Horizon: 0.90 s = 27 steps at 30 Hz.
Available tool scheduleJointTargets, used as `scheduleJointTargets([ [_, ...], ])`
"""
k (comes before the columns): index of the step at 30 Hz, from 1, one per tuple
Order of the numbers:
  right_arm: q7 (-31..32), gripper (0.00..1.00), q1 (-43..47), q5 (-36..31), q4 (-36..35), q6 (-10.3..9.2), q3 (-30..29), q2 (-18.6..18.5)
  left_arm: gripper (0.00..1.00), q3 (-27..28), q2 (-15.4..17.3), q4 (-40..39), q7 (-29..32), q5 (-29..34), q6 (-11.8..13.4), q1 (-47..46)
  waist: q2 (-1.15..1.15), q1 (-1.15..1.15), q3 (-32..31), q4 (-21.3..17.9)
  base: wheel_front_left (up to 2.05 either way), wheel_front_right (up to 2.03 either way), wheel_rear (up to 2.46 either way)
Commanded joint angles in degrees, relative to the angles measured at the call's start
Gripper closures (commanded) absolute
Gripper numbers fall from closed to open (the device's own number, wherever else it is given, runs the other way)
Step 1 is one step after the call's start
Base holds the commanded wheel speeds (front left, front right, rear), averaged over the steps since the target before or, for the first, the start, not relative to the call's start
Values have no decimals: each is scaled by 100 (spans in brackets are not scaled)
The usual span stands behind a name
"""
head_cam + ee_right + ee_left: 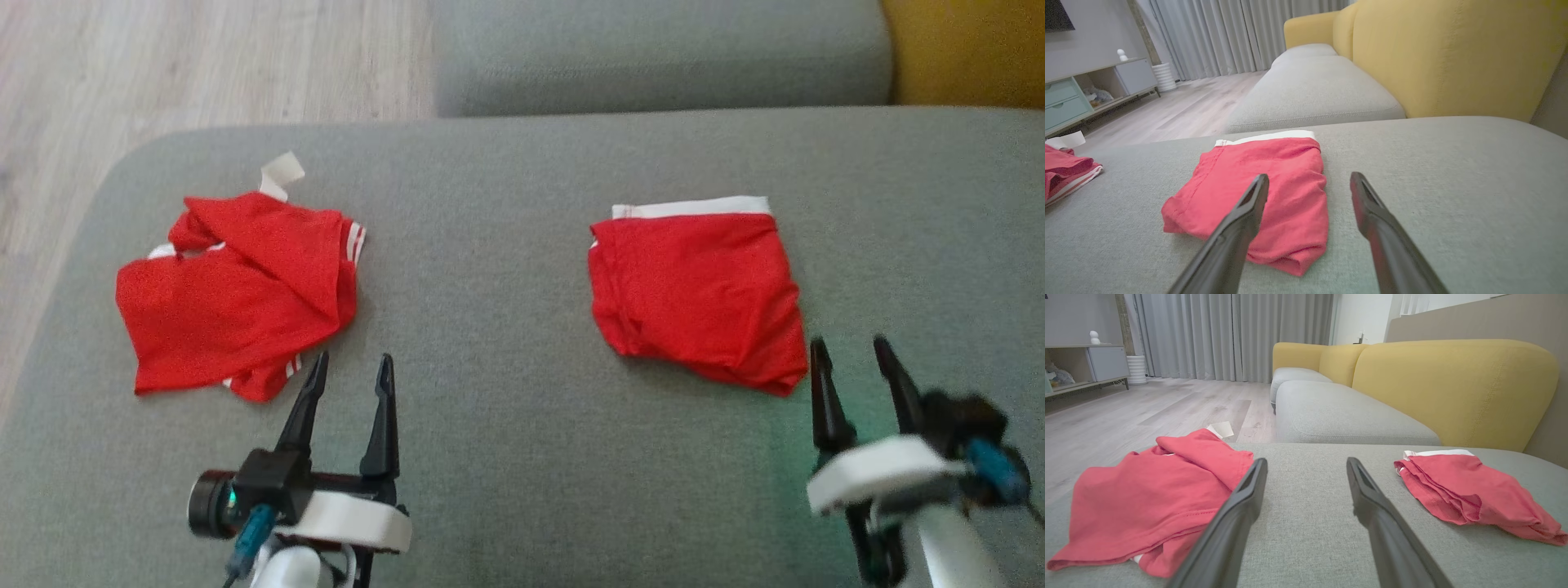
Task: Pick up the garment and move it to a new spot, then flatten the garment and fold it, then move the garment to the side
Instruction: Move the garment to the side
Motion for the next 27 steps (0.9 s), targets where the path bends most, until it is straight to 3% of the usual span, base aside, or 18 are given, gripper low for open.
scheduleJointTargets([
  [1, 30, 0, -435, -48, -159, 37, 117, -26, 0, 150, 14, -201, -30, 67, -23, -333, 0, 0, 142, 86, 0, 0, 0],
  [9, 1070, 0, -1728, -533, 887, 37, -432, -26, 0, 80, 14, -211, -30, 79, -117, -612, 0, 0, 646, 408, 0, 0, 0],
  [17, 1566, 0, -2725, -1126, 2293, 37, -1363, -26, 0, -55, 14, -192, -30, -65, -78, -863, 0, 0, 920, 721, 0, 0, 0],
  [21, 1850, 0, -2971, -1155, 3083, 37, -1346, -26, 0, -77, 14, -179, -30, -101, -47, -908, 0, 0, 958, 784, 0, 0, 0],
  [23, 1887, 100, -3020, -1425, 3256, 37, -1334, -26, 0, -47, 14, -170, -30, -94, -39, -914, 0, 0, 956, 778, 0, 0, 0],
  [27, 1670, 100, -3143, -1562, 3430, 37, -1345, -26, 0, 45, 14, -142, -30, -70, -21, -901, 0, 0, 868, 710, 0, 0, 0],
])
